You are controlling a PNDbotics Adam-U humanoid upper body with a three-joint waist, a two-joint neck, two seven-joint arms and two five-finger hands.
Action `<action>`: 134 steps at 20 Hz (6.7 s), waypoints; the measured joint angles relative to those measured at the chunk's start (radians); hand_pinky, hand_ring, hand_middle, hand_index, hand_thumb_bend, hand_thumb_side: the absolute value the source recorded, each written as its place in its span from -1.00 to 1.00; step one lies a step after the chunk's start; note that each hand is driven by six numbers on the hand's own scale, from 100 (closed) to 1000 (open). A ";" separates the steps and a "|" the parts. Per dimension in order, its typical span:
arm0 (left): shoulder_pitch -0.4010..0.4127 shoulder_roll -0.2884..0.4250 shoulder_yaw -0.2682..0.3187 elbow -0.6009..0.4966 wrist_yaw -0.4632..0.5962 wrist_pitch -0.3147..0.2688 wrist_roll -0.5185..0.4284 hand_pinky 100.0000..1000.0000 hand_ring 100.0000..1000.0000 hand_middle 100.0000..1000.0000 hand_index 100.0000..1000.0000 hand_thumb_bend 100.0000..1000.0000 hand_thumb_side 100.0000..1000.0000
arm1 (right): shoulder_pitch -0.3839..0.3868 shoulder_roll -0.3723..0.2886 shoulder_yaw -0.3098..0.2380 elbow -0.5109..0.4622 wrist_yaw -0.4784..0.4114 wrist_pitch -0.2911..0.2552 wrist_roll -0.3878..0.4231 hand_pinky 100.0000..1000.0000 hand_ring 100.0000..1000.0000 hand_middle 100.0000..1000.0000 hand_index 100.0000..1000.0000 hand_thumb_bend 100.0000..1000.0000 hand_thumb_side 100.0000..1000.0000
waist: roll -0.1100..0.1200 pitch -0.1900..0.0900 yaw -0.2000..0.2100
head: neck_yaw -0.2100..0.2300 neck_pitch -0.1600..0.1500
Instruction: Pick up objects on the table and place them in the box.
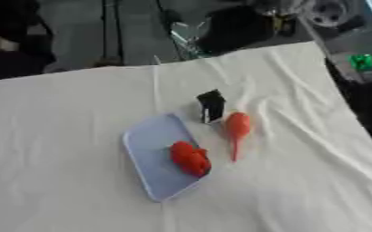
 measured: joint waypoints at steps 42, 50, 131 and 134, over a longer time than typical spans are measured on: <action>0.001 -0.016 -0.006 0.000 0.009 0.034 -0.101 0.55 0.86 0.84 0.66 -1.00 0.88 | -0.059 0.082 -0.108 0.702 0.018 -0.245 0.004 0.98 1.00 0.83 0.98 -0.42 0.07 | -0.002 0.008 -0.006 | 0.023 -0.012; 0.002 -0.016 -0.005 0.000 0.009 0.036 -0.109 0.55 0.86 0.84 0.66 -1.00 0.88 | -0.048 0.066 -0.087 0.761 0.081 -0.289 -0.039 0.99 1.00 0.86 1.00 -0.36 0.06 | -0.001 0.010 -0.005 | 0.023 -0.018; 0.000 -0.019 0.007 0.000 0.023 0.058 -0.165 0.54 0.81 0.70 0.54 -1.00 0.86 | -0.074 0.126 -0.022 0.995 0.245 -0.370 -0.121 1.00 1.00 0.78 0.83 -0.37 -0.06 | -0.015 0.042 0.022 | 0.030 -0.046; 0.000 -0.025 0.007 0.000 0.023 0.058 -0.165 0.54 0.81 0.70 0.54 -1.00 0.86 | -0.074 0.126 -0.023 0.985 0.235 -0.367 -0.117 1.00 0.99 0.73 0.76 -0.40 -0.05 | -0.015 0.042 0.022 | 0.030 -0.046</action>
